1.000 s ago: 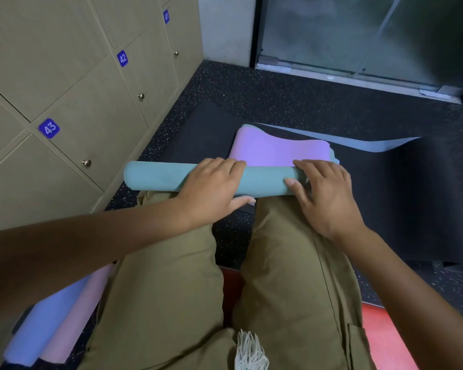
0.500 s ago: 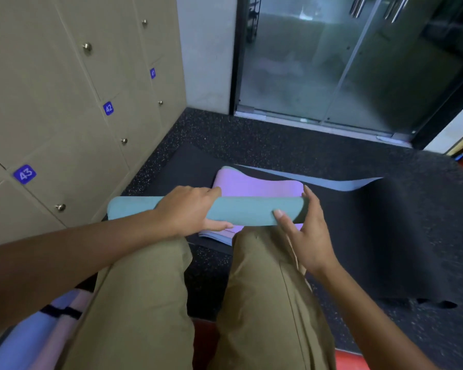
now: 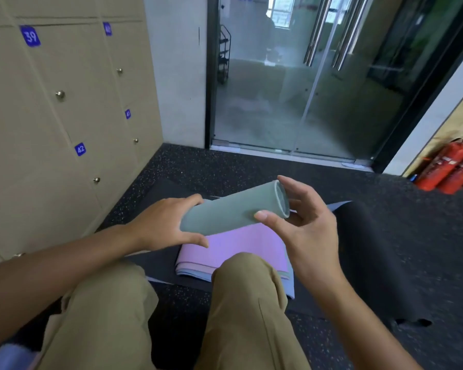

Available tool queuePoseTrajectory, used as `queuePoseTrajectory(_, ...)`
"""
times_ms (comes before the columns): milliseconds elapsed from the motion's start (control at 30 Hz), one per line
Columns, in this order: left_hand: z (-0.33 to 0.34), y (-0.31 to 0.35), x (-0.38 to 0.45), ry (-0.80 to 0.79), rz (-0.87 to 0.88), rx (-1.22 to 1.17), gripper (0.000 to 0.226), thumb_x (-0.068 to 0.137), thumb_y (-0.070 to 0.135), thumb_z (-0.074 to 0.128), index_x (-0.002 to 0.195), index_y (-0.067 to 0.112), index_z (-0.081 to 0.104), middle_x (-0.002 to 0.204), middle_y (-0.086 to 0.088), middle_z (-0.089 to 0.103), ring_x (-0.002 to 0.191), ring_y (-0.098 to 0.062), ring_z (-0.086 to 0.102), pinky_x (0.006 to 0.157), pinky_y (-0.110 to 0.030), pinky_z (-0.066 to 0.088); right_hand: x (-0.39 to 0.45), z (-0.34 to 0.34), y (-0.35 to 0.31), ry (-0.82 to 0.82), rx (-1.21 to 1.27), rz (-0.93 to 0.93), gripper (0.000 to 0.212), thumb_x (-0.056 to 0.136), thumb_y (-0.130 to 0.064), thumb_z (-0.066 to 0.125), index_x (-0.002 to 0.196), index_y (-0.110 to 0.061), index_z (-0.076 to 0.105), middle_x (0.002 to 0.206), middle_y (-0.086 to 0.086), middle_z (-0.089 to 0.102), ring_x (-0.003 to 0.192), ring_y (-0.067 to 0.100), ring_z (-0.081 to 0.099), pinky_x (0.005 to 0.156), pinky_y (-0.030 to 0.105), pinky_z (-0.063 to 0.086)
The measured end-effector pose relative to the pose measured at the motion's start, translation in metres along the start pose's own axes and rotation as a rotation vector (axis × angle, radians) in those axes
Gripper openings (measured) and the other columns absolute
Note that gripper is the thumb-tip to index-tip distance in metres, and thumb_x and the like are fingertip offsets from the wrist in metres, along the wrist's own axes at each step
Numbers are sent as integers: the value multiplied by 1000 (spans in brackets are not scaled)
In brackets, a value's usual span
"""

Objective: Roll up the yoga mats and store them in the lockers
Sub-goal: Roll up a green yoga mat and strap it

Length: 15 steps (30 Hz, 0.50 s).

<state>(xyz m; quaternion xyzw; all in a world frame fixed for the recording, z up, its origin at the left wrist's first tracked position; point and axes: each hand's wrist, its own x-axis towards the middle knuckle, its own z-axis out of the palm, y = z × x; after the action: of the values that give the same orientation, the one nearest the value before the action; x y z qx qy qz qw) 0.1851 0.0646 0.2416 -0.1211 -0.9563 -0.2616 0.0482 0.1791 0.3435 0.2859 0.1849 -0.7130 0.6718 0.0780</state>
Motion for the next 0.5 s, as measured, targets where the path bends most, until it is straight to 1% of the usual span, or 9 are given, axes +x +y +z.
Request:
queuePoseTrajectory(67,0,14,-1,22,19,-99,58,65,76,74,104,41,50,94,22,63,85,-4,61,69,-30,46,-3,5,-8,-3,17,-21,61,67,-13,93,121,-29,69,111,-12,73,106,10,68,90,23,54)
queuePoseTrajectory(167,3,39,1,75,64,-264,55,68,64,81,108,37,54,97,15,65,86,-12,63,72,-38,50,-5,10,-16,-17,10,-49,59,70,-13,92,121,-30,68,112,-11,73,109,12,68,92,27,54)
queuePoseTrajectory(200,4,48,2,102,80,-312,53,70,59,82,109,35,55,96,12,66,84,-14,63,72,-37,50,-5,10,-19,-14,-7,-62,57,72,-14,91,121,-32,68,113,-12,73,109,13,68,93,28,54)
queuePoseTrajectory(233,5,57,3,133,93,-359,51,72,54,84,109,34,56,94,11,66,82,-14,64,70,-34,50,-4,10,-23,-8,-22,-79,55,74,-16,90,122,-32,67,113,-12,73,109,12,68,93,27,54)
queuePoseTrajectory(300,7,72,4,187,105,-467,45,75,45,84,109,30,58,91,10,66,78,-8,63,66,-25,49,0,8,-33,5,-54,-127,52,79,-20,87,126,-30,65,116,-11,71,109,11,68,93,27,54)
queuePoseTrajectory(367,6,86,5,212,96,-582,42,78,39,83,109,27,58,90,10,65,77,-7,61,67,-22,47,7,5,-45,-5,-107,-188,54,85,-25,83,133,-29,61,122,-10,68,114,14,65,96,33,54)
queuePoseTrajectory(433,3,98,4,201,80,-678,44,79,33,86,113,30,59,94,12,68,81,-5,63,70,-19,49,13,4,-56,-44,-160,-243,55,88,-29,80,138,-29,57,129,-9,64,118,15,63,98,38,53)
queuePoseTrajectory(500,0,109,-1,162,64,-737,52,77,28,89,118,30,58,100,16,71,89,-1,66,75,-16,51,12,5,-67,-97,-200,-287,56,90,-30,78,141,-29,54,133,-10,61,119,14,61,98,37,53)
